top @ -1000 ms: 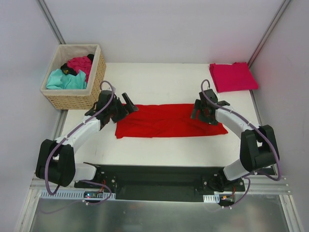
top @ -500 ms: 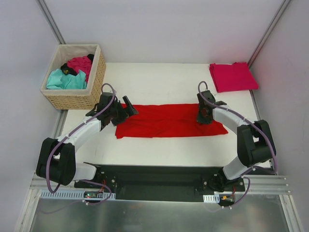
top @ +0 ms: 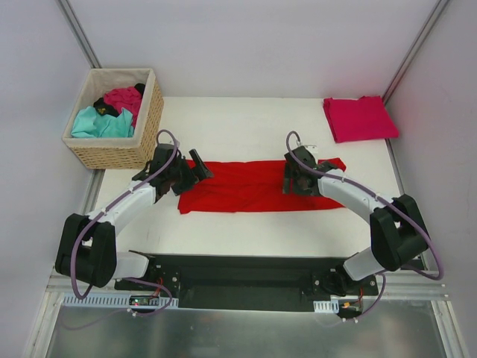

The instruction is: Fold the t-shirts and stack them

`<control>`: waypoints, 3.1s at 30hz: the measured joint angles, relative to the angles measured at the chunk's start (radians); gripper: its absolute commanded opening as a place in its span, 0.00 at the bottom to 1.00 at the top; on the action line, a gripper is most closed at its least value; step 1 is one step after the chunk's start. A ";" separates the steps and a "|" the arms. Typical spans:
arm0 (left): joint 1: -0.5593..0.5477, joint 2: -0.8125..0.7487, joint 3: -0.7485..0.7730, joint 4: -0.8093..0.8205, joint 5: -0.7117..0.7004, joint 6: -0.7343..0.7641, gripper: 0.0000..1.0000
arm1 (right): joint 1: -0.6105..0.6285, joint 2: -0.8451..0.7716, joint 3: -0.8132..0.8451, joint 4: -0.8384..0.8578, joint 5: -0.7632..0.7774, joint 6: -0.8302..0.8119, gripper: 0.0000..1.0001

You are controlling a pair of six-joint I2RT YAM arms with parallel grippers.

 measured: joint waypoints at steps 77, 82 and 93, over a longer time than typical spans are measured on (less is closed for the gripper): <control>-0.014 0.025 -0.002 -0.006 -0.004 0.023 0.99 | 0.227 0.241 0.126 0.009 -0.007 0.017 0.99; -0.014 0.025 -0.002 -0.007 -0.004 0.023 0.99 | 0.222 0.180 0.125 -0.016 0.046 0.004 0.96; -0.014 0.025 0.014 -0.016 -0.004 0.024 0.99 | 0.113 -0.192 0.050 -0.089 0.164 0.008 0.96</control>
